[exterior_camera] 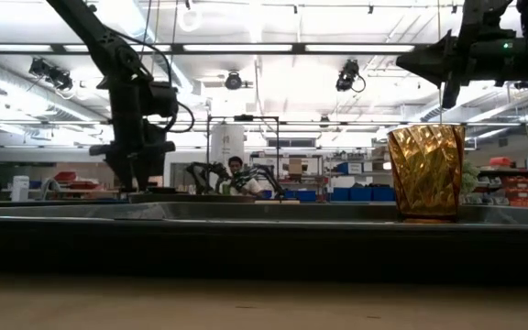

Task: Pick and place plate/cup/fork/spoon on tray
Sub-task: Put the black plate on the bottom right of the black serving tray

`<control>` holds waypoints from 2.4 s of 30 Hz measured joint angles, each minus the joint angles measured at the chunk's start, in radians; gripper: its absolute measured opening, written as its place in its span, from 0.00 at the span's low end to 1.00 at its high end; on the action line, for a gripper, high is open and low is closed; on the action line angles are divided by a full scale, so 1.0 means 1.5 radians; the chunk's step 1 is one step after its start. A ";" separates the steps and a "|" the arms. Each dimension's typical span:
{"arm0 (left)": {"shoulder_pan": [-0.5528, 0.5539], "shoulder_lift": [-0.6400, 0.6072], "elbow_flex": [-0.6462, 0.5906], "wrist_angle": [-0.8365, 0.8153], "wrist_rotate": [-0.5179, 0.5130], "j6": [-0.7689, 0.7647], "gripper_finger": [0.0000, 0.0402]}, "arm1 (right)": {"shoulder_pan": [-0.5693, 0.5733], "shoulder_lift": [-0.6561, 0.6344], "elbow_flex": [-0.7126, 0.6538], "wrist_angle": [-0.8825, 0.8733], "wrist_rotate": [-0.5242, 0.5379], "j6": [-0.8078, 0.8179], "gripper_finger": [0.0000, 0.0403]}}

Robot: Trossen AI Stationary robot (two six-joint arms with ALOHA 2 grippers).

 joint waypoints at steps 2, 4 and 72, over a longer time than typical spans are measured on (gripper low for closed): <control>0.000 0.000 -0.005 -0.002 0.000 0.000 0.44 | 0.000 0.000 0.000 0.000 -0.004 0.000 0.03; -0.001 0.000 -0.013 0.005 0.000 0.000 0.43 | 0.000 0.000 0.000 0.000 -0.005 0.000 0.03; -0.010 -0.003 0.124 0.108 0.093 0.110 0.02 | 0.000 0.000 0.000 0.045 0.003 0.019 0.03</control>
